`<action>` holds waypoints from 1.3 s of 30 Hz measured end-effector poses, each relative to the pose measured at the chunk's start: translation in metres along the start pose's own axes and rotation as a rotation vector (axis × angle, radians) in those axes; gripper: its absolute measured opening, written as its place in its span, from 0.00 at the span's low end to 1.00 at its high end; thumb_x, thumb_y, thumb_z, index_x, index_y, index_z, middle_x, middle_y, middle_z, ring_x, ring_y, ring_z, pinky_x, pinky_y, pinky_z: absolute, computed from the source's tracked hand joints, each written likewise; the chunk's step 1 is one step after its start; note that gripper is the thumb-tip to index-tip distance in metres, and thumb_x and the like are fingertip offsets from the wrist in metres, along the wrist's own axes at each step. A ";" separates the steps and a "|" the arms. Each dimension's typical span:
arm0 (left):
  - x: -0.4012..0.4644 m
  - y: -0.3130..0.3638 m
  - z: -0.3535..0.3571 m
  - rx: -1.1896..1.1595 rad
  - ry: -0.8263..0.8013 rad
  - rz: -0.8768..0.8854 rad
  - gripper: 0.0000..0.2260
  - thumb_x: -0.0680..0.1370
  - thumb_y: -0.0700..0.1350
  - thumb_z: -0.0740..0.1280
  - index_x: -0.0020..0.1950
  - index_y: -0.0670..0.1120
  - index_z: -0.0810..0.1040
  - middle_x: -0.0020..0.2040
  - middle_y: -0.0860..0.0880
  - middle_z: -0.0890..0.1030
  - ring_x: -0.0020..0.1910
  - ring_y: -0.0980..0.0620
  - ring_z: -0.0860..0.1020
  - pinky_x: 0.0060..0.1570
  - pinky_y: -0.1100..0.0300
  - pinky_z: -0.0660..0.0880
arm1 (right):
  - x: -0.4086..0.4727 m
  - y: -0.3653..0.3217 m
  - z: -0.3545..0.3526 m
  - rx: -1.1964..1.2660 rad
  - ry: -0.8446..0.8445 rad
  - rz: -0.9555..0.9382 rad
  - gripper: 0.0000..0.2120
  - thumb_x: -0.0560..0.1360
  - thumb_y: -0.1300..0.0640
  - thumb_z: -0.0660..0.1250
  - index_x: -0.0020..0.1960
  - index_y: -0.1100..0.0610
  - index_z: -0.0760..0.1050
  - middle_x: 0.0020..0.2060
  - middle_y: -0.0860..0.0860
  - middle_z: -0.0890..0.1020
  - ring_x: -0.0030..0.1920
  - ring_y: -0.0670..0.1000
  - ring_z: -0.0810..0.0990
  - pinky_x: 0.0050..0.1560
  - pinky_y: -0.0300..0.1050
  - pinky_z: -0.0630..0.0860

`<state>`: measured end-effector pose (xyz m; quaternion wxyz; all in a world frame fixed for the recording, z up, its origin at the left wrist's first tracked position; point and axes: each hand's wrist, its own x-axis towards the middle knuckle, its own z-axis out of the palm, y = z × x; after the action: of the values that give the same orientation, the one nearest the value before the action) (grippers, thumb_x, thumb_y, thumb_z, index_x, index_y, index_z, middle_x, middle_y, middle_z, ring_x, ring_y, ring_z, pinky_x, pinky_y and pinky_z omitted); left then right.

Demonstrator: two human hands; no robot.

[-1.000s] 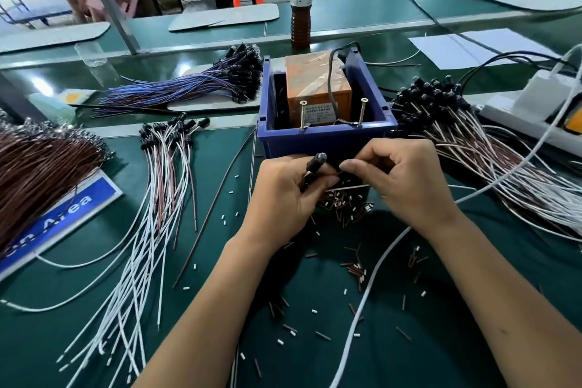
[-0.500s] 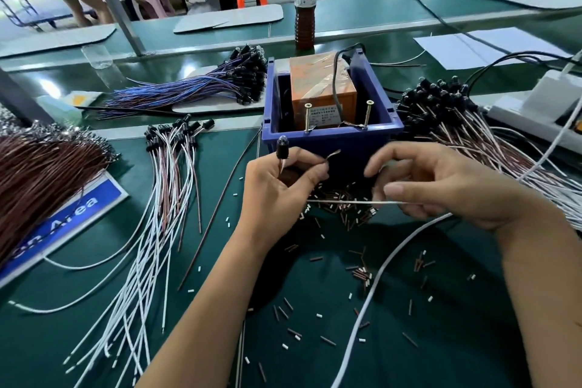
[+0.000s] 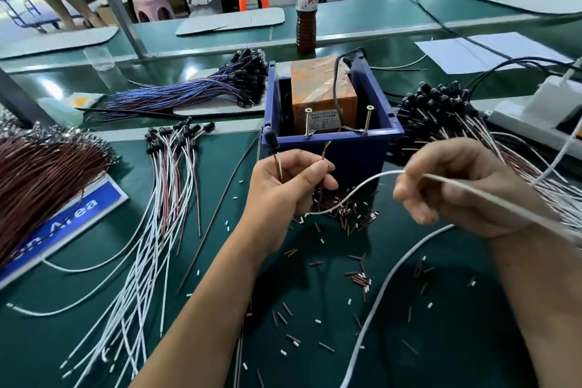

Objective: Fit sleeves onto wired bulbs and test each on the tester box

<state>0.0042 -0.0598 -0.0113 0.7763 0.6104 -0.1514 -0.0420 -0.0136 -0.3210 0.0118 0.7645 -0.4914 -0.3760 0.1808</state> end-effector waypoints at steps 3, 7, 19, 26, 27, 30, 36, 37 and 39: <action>-0.001 0.003 0.003 -0.146 -0.068 -0.035 0.07 0.79 0.40 0.68 0.44 0.46 0.85 0.37 0.44 0.83 0.23 0.58 0.61 0.23 0.67 0.59 | 0.006 0.002 0.009 -0.036 0.147 0.029 0.11 0.76 0.49 0.75 0.54 0.53 0.85 0.42 0.54 0.87 0.33 0.48 0.83 0.30 0.33 0.73; -0.003 0.007 0.003 -0.210 -0.141 -0.002 0.07 0.80 0.40 0.68 0.44 0.46 0.85 0.42 0.35 0.80 0.24 0.60 0.59 0.24 0.67 0.57 | 0.012 0.007 0.015 -0.142 0.159 0.259 0.10 0.80 0.49 0.70 0.51 0.56 0.85 0.38 0.58 0.87 0.30 0.49 0.83 0.24 0.34 0.73; -0.005 0.014 0.001 -0.232 -0.241 -0.024 0.10 0.83 0.42 0.65 0.52 0.39 0.84 0.28 0.55 0.74 0.23 0.62 0.59 0.23 0.68 0.57 | 0.034 0.038 0.050 -0.240 -0.077 0.575 0.14 0.85 0.55 0.64 0.52 0.64 0.82 0.38 0.60 0.86 0.29 0.50 0.80 0.25 0.36 0.75; -0.004 0.013 -0.001 -0.341 -0.336 -0.178 0.09 0.83 0.42 0.61 0.51 0.36 0.74 0.31 0.55 0.82 0.21 0.65 0.61 0.22 0.72 0.54 | 0.032 0.033 0.037 -0.222 0.285 0.368 0.15 0.81 0.46 0.67 0.51 0.57 0.84 0.38 0.59 0.84 0.27 0.48 0.78 0.20 0.36 0.70; -0.004 0.013 -0.001 -0.363 -0.342 -0.198 0.09 0.82 0.43 0.65 0.50 0.37 0.76 0.33 0.54 0.82 0.21 0.65 0.60 0.21 0.73 0.55 | 0.033 0.035 0.036 -0.196 0.377 0.292 0.16 0.81 0.45 0.66 0.52 0.57 0.84 0.38 0.58 0.84 0.27 0.48 0.78 0.20 0.36 0.69; -0.004 0.009 -0.002 -0.383 -0.337 -0.269 0.08 0.74 0.48 0.77 0.44 0.43 0.84 0.38 0.49 0.82 0.21 0.65 0.61 0.20 0.74 0.59 | 0.035 0.041 0.036 -0.231 0.507 0.119 0.14 0.82 0.48 0.65 0.54 0.56 0.83 0.38 0.57 0.82 0.28 0.49 0.77 0.21 0.37 0.69; -0.004 0.007 -0.002 -0.357 -0.405 -0.311 0.07 0.74 0.48 0.75 0.44 0.44 0.84 0.40 0.47 0.84 0.22 0.65 0.62 0.21 0.73 0.60 | 0.038 0.041 0.041 -0.423 0.598 0.013 0.09 0.80 0.53 0.69 0.48 0.60 0.81 0.34 0.56 0.82 0.23 0.51 0.74 0.21 0.37 0.67; -0.004 0.007 -0.003 -0.361 -0.403 -0.306 0.08 0.74 0.48 0.76 0.44 0.44 0.84 0.40 0.47 0.84 0.22 0.65 0.63 0.21 0.74 0.61 | 0.038 0.041 0.041 -0.446 0.625 0.004 0.10 0.80 0.54 0.69 0.48 0.62 0.80 0.33 0.55 0.82 0.22 0.51 0.73 0.20 0.37 0.66; -0.003 0.007 -0.002 -0.371 -0.398 -0.284 0.09 0.74 0.48 0.76 0.45 0.44 0.84 0.41 0.46 0.84 0.22 0.65 0.63 0.21 0.74 0.61 | 0.038 0.040 0.043 -0.469 0.673 -0.018 0.12 0.80 0.54 0.70 0.47 0.64 0.79 0.32 0.55 0.81 0.21 0.49 0.73 0.20 0.37 0.65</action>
<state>0.0008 -0.0551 -0.0053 0.8160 0.4530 -0.2036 -0.2958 -0.0168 -0.2521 0.0018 0.7137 -0.6807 -0.1401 -0.0875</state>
